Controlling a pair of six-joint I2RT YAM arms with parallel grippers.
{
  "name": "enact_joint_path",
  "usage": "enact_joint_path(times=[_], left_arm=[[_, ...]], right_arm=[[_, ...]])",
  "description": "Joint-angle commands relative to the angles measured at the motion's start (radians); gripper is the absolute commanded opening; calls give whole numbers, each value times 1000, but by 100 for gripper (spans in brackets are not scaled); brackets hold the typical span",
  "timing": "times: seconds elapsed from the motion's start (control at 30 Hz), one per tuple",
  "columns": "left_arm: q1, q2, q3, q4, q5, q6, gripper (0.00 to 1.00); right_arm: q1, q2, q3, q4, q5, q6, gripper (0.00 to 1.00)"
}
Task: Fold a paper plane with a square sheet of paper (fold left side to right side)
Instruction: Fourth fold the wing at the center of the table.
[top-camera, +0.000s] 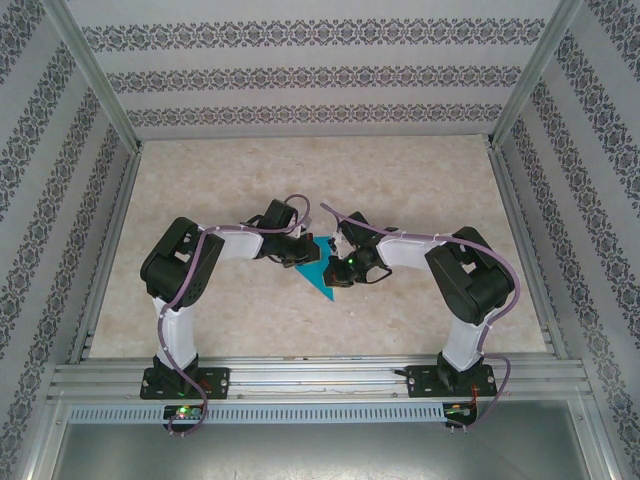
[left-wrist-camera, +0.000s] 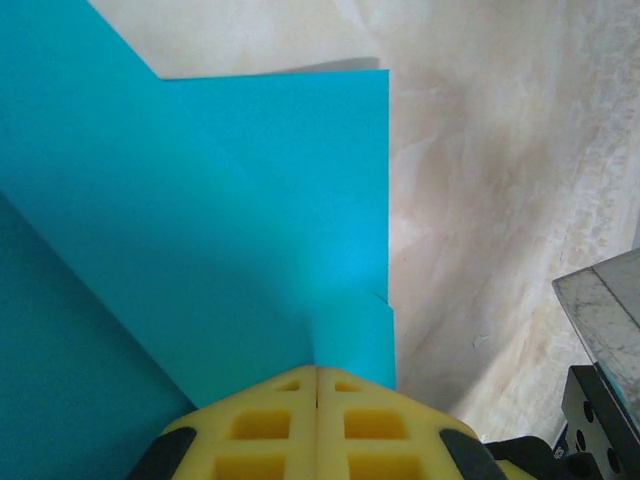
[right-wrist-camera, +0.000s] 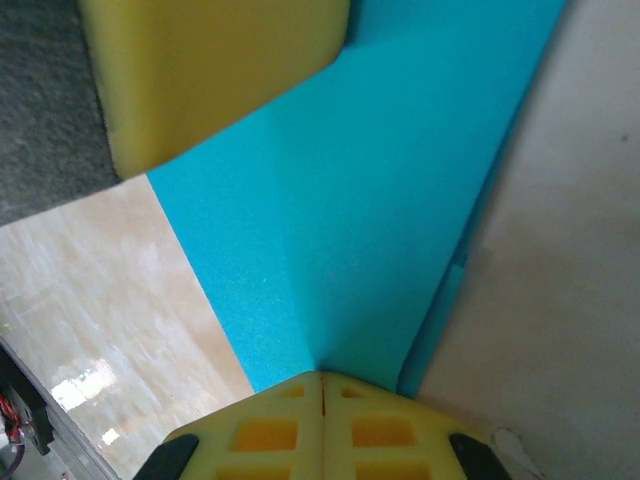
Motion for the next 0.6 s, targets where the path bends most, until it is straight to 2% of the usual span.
enact_joint_path(times=[0.0,0.33,0.57], left_arm=[[1,37,2,-68,-81,5,0],[2,32,-9,-73,-74,-1,0],[3,30,-10,-70,-69,-4,0]], right_arm=[[9,9,-28,-116,72,-4,0],[-23,-134,0,19,-58,40,0],[-21,-94,-38,146,-85,88,0]])
